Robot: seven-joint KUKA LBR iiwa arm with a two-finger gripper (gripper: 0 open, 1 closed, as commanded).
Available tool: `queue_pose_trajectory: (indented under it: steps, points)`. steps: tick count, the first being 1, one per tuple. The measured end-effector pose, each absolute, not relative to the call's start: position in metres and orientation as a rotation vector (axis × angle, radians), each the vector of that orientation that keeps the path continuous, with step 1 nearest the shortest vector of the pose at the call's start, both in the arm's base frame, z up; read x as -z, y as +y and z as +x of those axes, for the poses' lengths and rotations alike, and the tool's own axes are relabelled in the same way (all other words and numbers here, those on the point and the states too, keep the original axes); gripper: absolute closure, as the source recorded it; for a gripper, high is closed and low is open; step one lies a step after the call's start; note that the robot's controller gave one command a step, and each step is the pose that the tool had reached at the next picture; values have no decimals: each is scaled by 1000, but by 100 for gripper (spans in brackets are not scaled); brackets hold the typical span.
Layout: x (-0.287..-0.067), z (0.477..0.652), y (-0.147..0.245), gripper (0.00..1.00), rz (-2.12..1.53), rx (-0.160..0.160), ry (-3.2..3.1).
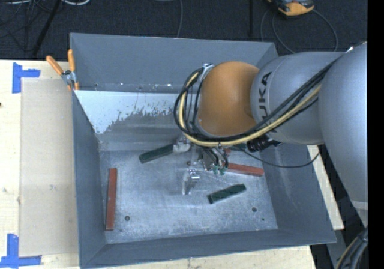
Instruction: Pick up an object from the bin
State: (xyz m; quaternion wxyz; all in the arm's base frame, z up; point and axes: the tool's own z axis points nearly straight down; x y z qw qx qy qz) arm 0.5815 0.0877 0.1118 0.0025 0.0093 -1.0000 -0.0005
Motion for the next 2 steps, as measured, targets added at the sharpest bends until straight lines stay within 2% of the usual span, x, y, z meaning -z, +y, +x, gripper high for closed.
queue_pose_trajectory:
  steps: [1,2]
  points:
    - [-133,605,107,0,-180,0,-3138]
    - [-72,622,113,0,-251,3,-3128]
